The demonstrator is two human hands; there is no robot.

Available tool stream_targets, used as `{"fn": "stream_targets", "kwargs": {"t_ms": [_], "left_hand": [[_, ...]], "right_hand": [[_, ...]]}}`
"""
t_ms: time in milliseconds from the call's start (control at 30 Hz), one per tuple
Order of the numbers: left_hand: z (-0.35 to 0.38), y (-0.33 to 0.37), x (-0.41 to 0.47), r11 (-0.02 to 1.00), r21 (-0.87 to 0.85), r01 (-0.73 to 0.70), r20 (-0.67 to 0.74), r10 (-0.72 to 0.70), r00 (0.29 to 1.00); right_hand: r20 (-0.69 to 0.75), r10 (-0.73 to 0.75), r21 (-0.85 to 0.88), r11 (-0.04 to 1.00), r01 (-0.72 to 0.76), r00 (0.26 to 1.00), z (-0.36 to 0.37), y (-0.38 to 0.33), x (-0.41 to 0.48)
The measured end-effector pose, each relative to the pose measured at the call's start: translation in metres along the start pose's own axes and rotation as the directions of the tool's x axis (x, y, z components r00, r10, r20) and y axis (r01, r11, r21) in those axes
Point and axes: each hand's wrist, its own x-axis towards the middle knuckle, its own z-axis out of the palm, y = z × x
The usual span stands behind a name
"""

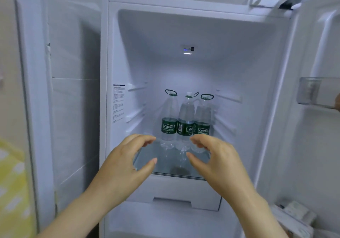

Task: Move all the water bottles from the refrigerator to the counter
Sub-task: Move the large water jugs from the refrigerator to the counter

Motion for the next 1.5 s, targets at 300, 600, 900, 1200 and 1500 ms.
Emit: {"fn": "stream_targets", "kwargs": {"t_ms": [300,600,900,1200,1500], "left_hand": [[0.018,-0.071,0.070,0.998,-0.060,0.010,0.009,-0.009,1.000],[0.059,-0.116,0.122,0.993,-0.118,0.024,-0.026,-0.027,0.999],[0.101,-0.138,0.180,0.997,-0.046,0.054,-0.034,-0.056,0.998],[0.146,-0.155,0.246,0.996,0.002,0.084,-0.088,-0.084,0.993],[0.179,-0.172,0.304,0.987,0.017,0.158,-0.084,-0.157,0.984]], "right_hand": [[-0.021,0.062,0.004,0.998,-0.061,0.998,0.056,0.015,0.068],[-0.020,0.097,0.044,0.994,-0.096,0.995,0.101,0.050,0.117],[-0.038,0.105,0.134,0.986,-0.099,0.994,0.125,0.097,0.168],[-0.103,0.182,0.239,0.959,-0.153,0.978,0.148,0.140,0.205],[-0.086,0.252,0.253,0.941,-0.223,0.964,0.166,0.164,0.218]]}}
